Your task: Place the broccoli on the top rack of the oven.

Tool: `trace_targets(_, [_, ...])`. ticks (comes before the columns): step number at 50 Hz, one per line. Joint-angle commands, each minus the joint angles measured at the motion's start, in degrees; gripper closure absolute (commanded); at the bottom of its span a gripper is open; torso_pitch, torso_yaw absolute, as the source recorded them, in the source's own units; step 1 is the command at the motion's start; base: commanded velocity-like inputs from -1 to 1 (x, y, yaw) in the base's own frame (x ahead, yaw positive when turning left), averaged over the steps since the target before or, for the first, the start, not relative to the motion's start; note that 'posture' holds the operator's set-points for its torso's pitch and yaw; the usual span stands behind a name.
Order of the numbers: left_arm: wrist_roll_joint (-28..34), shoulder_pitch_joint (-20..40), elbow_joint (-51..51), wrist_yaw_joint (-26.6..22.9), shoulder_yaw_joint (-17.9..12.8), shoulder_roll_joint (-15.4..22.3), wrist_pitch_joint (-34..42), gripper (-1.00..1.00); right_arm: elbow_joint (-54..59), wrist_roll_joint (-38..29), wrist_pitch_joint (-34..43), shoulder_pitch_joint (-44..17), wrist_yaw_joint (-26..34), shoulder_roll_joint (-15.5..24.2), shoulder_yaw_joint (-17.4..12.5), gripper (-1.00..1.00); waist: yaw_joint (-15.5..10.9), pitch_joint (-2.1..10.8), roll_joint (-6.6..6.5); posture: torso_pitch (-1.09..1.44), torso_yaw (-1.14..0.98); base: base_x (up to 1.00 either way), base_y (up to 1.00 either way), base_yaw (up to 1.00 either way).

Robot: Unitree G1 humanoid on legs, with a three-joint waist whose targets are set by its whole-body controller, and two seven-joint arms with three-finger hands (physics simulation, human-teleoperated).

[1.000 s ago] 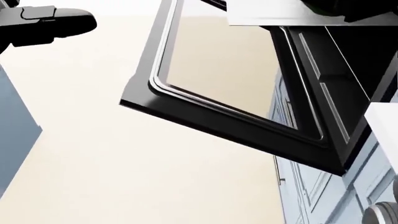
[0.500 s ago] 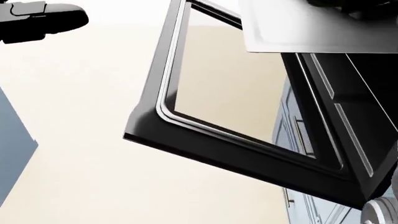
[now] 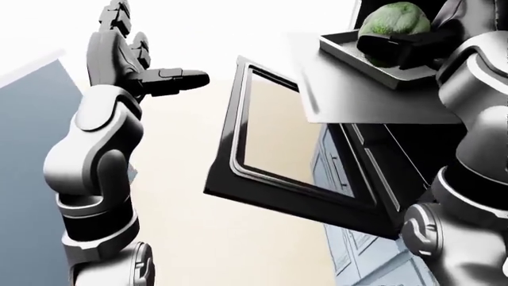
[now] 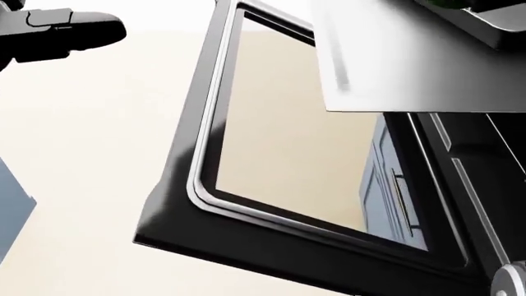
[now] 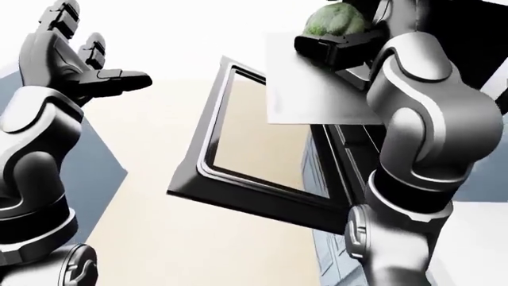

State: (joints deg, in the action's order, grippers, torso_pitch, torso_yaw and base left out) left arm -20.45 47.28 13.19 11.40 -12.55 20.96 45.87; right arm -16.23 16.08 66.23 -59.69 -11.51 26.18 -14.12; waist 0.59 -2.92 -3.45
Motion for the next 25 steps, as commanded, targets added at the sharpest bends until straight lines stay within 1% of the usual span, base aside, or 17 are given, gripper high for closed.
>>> trace_targets(1, [0.2, 1.5, 1.3, 0.1, -0.6, 0.6, -1.3, -1.00, -0.6, 0.2, -1.8, -1.8, 0.1, 0.7, -0.1, 1.00, 0.2, 2.35, -0.20, 0.00, 0.00, 0.25, -0.05, 0.00])
trace_targets(2, [0.1, 1.5, 1.4, 0.1, -0.6, 0.6, -1.2, -1.00, -0.4, 0.2, -1.9, -1.9, 0.1, 0.8, -0.1, 1.00, -0.4, 1.58, 0.28, 0.00, 0.00, 0.24, -0.05, 0.00])
trace_targets(3, [0.2, 1.5, 1.2, 0.1, -0.6, 0.6, -1.3, -1.00, -0.2, 0.2, -2.1, -1.9, 0.1, 0.9, -0.1, 1.00, -0.1, 1.32, -0.71, 0.00, 0.00, 0.24, -0.04, 0.00])
trace_targets(4, [0.1, 1.6, 1.2, 0.1, -0.7, 0.6, -1.2, -1.00, -0.4, 0.3, -1.5, -2.1, -0.1, 1.0, -0.1, 1.00, -0.3, 1.34, -0.49, 0.00, 0.00, 0.26, -0.01, 0.00])
trace_targets(6, [0.1, 1.5, 1.3, 0.1, -0.6, 0.6, -1.2, -1.00, 0.1, 0.1, -2.1, -1.9, 0.1, 1.0, 0.1, 1.00, -0.5, 1.04, 0.50, 0.00, 0.00, 0.03, 0.00, 0.00])
trace_targets(8, [0.1, 1.6, 1.3, 0.2, -0.7, 0.7, -1.1, -1.00, 0.5, 0.0, -2.2, -2.2, 0.1, 1.1, 0.1, 1.00, -0.6, 0.21, 1.59, 0.00, 0.00, 0.00, 0.00, 0.00])
trace_targets(9, [0.1, 1.6, 1.3, 0.2, -0.7, 0.7, -1.1, -1.00, 0.7, 0.0, -2.2, -2.2, 0.2, 1.3, 0.1, 1.00, -0.8, 0.47, 2.33, 0.00, 0.00, 0.00, -0.20, 0.00])
trace_targets(10, [0.1, 1.6, 1.2, 0.2, -0.7, 0.7, -1.2, -1.00, 1.0, -0.1, -2.4, -2.2, 0.3, 1.4, 0.1, 1.00, -0.6, 1.06, 2.45, 0.00, 0.00, 0.00, -0.37, 0.00])
trace_targets(12, [0.0, 1.5, 1.4, 0.2, -0.7, 0.7, -1.1, -1.00, 1.0, 0.0, -1.9, -2.7, 0.2, 1.5, 0.0, 1.00, -0.3, 1.74, 1.59, 0.00, 0.00, 0.05, -0.46, 0.00])
trace_targets(14, [0.0, 1.5, 1.4, 0.2, -0.7, 0.7, -1.1, -1.00, 1.8, -0.1, -2.3, -3.0, 0.5, 2.0, -0.2, 1.00, -0.3, 2.35, 2.06, 0.00, 0.00, 0.05, -0.47, 0.00])
trace_targets(17, [0.0, 1.6, 1.4, 0.3, -0.7, 0.7, -1.1, -1.00, 3.0, -0.3, -2.7, -3.3, 0.7, 2.5, -0.2, 1.00, -0.6, 2.36, 4.01, 0.00, 0.00, 0.06, -0.47, 0.00])
trace_targets(18, [0.0, 1.6, 1.4, 0.3, -0.7, 0.7, -1.0, -1.00, 3.5, -0.4, -3.1, -3.4, 0.9, 2.7, -0.1, 1.00, -0.7, 2.44, 5.07, 0.00, 0.00, 0.06, -0.48, 0.00])
trace_targets(19, [-0.1, 1.6, 1.4, 0.3, -0.7, 0.7, -1.0, -1.00, 4.1, -0.7, -3.3, -3.7, 1.0, 3.1, -0.2, 1.00, -0.9, 2.30, 6.82, 0.00, 0.00, 0.00, 0.00, 0.00])
trace_targets(20, [-0.1, 1.5, 1.4, 0.3, -0.7, 0.7, -1.0, -1.00, 4.3, -0.8, -3.0, -4.0, 1.1, 3.5, -0.1, 1.00, -1.2, 1.48, 7.10, 0.00, 0.00, 0.00, 0.00, 0.00])
trace_targets(21, [-0.1, 1.6, 1.4, 0.3, -0.8, 0.8, -1.0, -1.00, 5.3, -1.1, -3.3, -4.4, 1.4, 4.0, 0.0, 1.00, -1.5, 1.03, 8.21, 0.00, 0.00, 0.00, 0.00, 0.00])
trace_targets(24, [0.0, 1.6, 1.1, 0.3, -0.7, 0.8, -1.3, -1.00, 7.1, -1.8, -3.6, -5.4, 2.1, 4.9, 0.1, 1.00, -1.6, 0.17, 7.84, 0.00, 0.00, 0.00, 0.00, 0.00])
trace_targets(25, [0.0, 1.5, 1.0, 0.2, -0.7, 0.8, -1.4, -1.00, 7.6, -2.1, -3.8, -5.6, 2.3, 5.0, 0.3, 1.00, -1.6, 0.02, 7.44, 0.00, 0.00, 0.00, 0.00, 0.00])
